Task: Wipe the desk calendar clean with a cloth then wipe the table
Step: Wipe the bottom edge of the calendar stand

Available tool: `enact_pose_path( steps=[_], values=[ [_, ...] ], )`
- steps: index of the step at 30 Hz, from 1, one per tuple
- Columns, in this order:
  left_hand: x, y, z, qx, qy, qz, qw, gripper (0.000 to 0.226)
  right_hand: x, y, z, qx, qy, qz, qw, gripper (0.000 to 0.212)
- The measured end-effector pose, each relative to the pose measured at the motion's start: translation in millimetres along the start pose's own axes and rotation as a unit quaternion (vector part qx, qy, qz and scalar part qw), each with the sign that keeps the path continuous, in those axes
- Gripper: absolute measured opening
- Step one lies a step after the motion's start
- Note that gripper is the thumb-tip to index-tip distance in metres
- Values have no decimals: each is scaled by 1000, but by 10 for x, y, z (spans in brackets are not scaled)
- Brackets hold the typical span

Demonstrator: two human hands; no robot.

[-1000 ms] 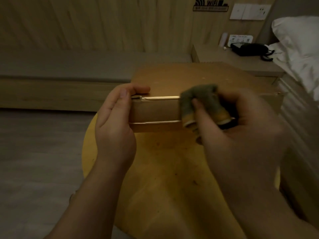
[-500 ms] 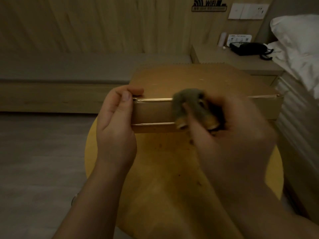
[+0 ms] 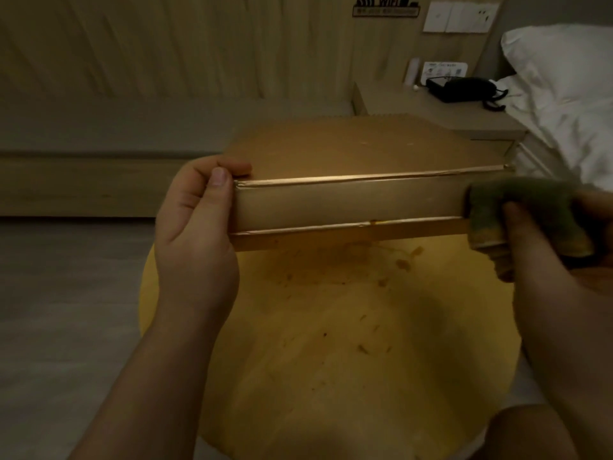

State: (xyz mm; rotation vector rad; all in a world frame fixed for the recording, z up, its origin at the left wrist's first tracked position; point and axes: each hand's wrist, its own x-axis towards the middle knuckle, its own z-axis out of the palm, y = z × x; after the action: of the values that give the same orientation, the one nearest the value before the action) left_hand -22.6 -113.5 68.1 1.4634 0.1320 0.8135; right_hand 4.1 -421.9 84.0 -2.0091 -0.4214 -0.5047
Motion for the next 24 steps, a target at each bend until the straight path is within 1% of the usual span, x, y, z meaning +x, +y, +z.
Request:
enact_pose_path(
  steps=[3, 5, 7, 9, 10, 13, 15, 18, 21, 24],
  values=[
    [8, -7, -1, -2, -8, 3, 1000, 35, 78, -24, 149, -6, -56, 1, 998, 16],
    [8, -9, 3, -5, -14, 7, 1000, 34, 60, -47, 343, -12, -47, -30, 998, 6],
    [5, -11, 12, -5, -17, 7, 1000, 33, -38, -161, 610, -30, 20, -61, 997, 8],
    [0, -3, 21, -8, -22, 2, 1000, 33, -160, -276, 891, -71, 114, -110, 985, 18],
    [-5, 2, 25, -11, -25, 0, 1000, 32, -198, -338, 1020, -73, 126, -126, 981, 22],
    [-22, 15, 36, -27, -30, -4, 999, 28, -233, -533, 1291, -54, 91, -159, 982, 24],
    [-34, 28, 43, -44, -36, -12, 998, 25, -252, -681, 1452, -31, 75, -164, 983, 24],
    [-48, 47, 28, -76, -50, -9, 996, 22, -309, -839, 1649, -10, 60, -178, 982, 18],
    [-46, 48, -4, -78, -61, -3, 995, 22, -310, -872, 1693, -19, 56, -190, 980, 17],
    [-19, 30, -27, -45, -50, -3, 998, 26, -277, -805, 1560, -48, 69, -172, 982, 22]
  ],
)
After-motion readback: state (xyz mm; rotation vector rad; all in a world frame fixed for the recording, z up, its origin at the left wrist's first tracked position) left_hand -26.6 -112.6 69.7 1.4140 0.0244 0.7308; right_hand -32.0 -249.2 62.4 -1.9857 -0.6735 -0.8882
